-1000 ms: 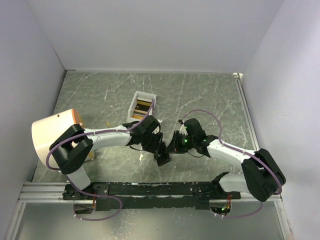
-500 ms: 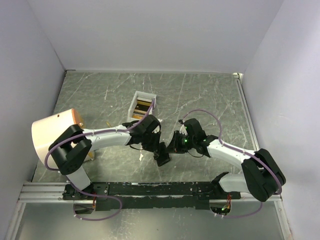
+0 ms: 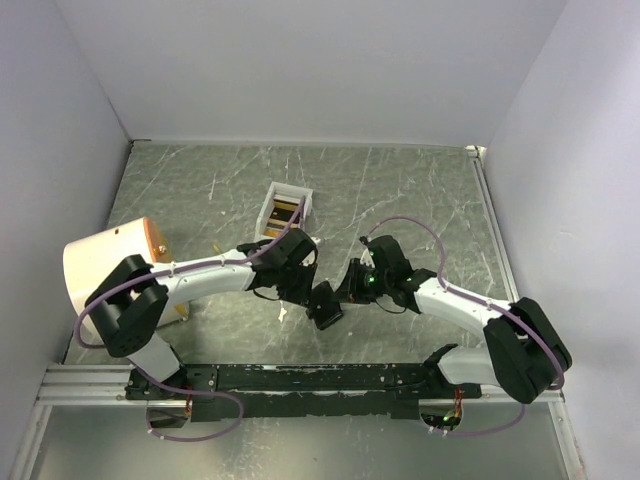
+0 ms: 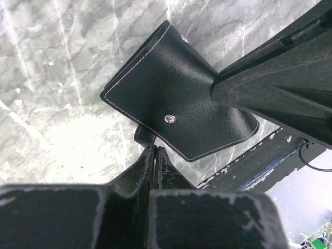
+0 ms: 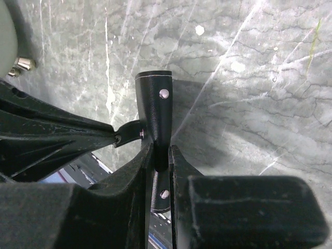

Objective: Put the credit cards into the card holder
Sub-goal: Open the card holder at the center of the board.

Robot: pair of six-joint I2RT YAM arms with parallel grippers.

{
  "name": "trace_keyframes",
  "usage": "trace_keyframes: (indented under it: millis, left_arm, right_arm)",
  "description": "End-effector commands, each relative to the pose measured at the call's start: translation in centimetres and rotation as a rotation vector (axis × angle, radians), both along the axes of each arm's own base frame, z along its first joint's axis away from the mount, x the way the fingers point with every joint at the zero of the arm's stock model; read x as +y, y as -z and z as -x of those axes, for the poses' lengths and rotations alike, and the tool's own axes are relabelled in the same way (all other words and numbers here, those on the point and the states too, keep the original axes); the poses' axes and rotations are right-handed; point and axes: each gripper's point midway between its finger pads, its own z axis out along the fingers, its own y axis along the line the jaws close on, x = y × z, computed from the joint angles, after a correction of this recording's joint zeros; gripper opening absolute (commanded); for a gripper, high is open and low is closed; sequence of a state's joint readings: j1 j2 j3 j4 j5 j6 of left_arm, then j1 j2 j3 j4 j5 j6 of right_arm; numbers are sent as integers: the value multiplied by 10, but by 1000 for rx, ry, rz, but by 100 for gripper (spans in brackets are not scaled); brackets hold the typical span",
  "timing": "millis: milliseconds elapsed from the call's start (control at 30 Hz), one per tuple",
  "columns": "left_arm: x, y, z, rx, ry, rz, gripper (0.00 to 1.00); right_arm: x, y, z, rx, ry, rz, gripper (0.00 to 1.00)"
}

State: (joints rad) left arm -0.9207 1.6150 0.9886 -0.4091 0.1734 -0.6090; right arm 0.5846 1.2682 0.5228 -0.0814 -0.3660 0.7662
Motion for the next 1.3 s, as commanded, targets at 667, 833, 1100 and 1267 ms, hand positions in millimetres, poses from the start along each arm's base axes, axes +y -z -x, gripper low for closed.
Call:
trace_keyframes:
  millis: [667,833,1100,1267]
  left_arm:
    - [-6,-87,-15,-208,-103,260,7]
    - [-6,-82,-15,-198,-105,249,7]
    - [0,-78,-15,-200,-128,233,7]
    - [-2,-83,-16,-204,-126,241,7]
  right_arm:
    - [14,-23,-4,-92,-90,77,50]
    - [26,-18,0,-79,-101,102,49]
    - [21,-32,-2,-97,-76,121,51]
    - [28,-45,-3,-104,-79,79,54]
